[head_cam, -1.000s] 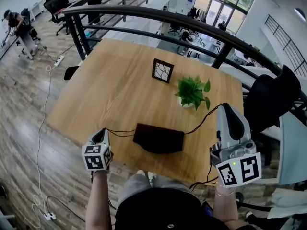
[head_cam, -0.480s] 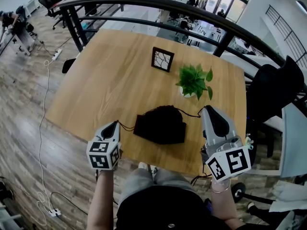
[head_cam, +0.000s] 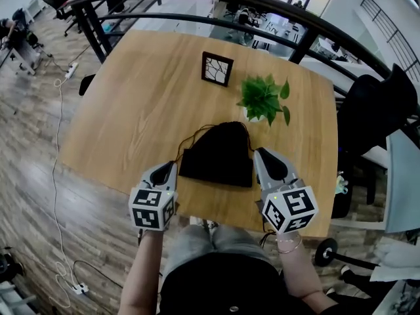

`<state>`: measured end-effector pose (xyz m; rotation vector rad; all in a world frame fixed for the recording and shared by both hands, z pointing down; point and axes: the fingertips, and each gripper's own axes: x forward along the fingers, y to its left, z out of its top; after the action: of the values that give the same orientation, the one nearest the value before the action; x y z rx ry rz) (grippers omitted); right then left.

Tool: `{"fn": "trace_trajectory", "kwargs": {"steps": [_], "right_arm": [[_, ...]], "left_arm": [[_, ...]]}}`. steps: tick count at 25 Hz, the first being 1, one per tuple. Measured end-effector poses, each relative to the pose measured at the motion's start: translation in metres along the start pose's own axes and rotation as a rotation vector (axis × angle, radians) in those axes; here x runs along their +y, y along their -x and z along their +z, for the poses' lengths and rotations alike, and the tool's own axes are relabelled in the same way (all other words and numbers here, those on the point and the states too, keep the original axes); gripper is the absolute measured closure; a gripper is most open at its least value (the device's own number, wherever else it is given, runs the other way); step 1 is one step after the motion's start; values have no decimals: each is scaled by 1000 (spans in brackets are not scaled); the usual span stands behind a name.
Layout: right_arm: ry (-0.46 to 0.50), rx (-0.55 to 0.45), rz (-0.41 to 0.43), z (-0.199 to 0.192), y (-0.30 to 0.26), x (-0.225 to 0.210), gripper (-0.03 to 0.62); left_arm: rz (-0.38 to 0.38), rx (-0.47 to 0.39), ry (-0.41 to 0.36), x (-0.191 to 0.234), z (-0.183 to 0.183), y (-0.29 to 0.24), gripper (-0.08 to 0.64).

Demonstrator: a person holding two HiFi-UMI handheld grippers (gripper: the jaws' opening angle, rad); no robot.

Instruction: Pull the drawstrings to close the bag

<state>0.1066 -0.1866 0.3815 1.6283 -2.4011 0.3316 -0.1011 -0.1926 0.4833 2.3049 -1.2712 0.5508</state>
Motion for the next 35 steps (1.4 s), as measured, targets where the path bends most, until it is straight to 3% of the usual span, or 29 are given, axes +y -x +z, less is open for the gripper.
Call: {"fn": "trace_trajectory", "kwargs": {"steps": [13, 17, 23, 29, 35], "right_arm": [[-115, 256, 26, -116, -17, 10, 561], [-139, 282, 44, -125, -14, 9, 513], [-150, 257, 77, -108, -8, 8, 419], [-130, 145, 104, -56, 1, 8, 414], [-81, 2, 202, 9, 7, 35, 417]], "left_arm": [[-107, 71, -11, -40, -22, -22, 540], [-132, 77, 23, -49, -28, -23, 540], [-157, 66, 27, -56, -22, -20, 540], [-177, -25, 34, -61, 14, -7, 540], [-209, -136, 16, -73, 59, 15, 540]]}}
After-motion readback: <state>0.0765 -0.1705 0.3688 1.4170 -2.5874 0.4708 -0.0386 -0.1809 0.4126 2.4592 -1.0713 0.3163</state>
